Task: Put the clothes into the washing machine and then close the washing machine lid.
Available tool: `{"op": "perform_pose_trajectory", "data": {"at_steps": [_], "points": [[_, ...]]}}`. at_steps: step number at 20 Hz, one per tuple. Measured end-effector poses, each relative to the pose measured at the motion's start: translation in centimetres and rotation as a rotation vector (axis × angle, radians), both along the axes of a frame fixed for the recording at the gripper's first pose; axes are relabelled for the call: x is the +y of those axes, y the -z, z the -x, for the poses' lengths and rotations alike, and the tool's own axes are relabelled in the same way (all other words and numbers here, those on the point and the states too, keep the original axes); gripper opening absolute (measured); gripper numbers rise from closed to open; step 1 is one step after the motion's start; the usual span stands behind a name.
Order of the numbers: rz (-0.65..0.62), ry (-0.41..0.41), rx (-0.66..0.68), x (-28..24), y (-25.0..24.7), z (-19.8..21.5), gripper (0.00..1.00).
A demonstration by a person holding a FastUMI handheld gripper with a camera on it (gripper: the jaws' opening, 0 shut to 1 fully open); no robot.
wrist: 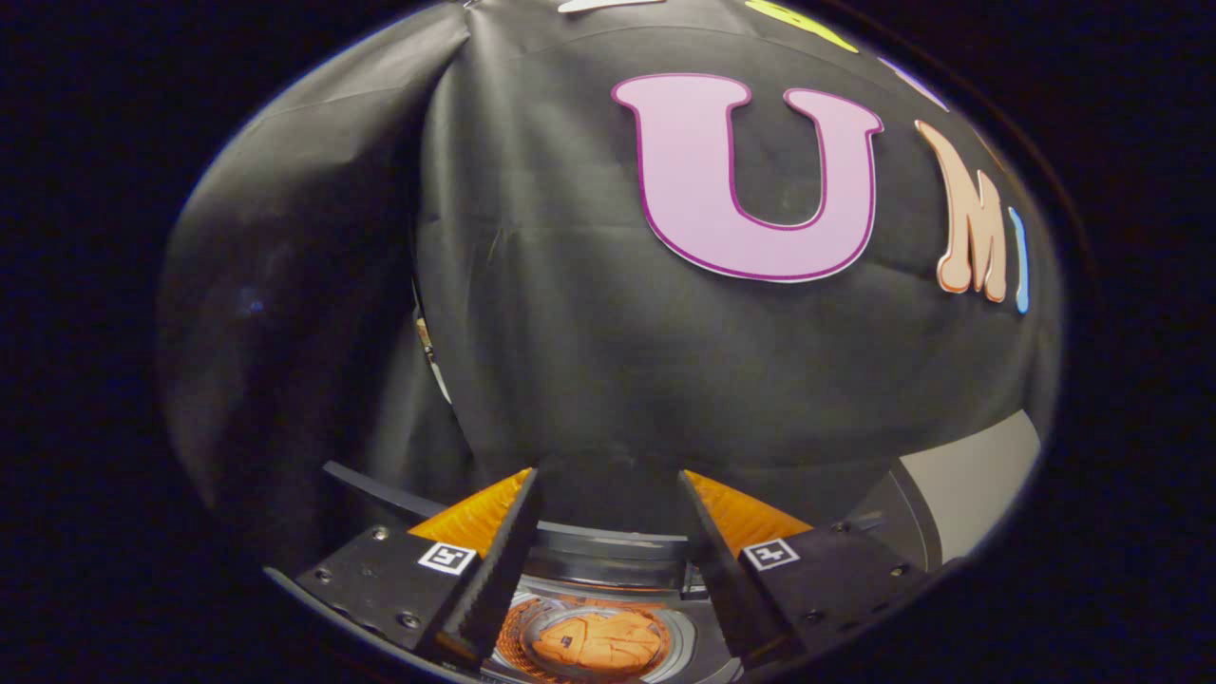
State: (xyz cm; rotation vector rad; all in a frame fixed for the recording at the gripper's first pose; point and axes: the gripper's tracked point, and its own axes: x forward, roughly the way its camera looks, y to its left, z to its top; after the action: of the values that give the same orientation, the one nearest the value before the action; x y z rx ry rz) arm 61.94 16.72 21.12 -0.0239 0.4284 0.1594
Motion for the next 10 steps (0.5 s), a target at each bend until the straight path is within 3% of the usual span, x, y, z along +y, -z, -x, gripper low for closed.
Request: {"op": "perform_pose_trajectory", "data": {"at_steps": [10], "points": [[-0.057,-0.025,0.036,0.5,0.24,0.12,0.85]]}}
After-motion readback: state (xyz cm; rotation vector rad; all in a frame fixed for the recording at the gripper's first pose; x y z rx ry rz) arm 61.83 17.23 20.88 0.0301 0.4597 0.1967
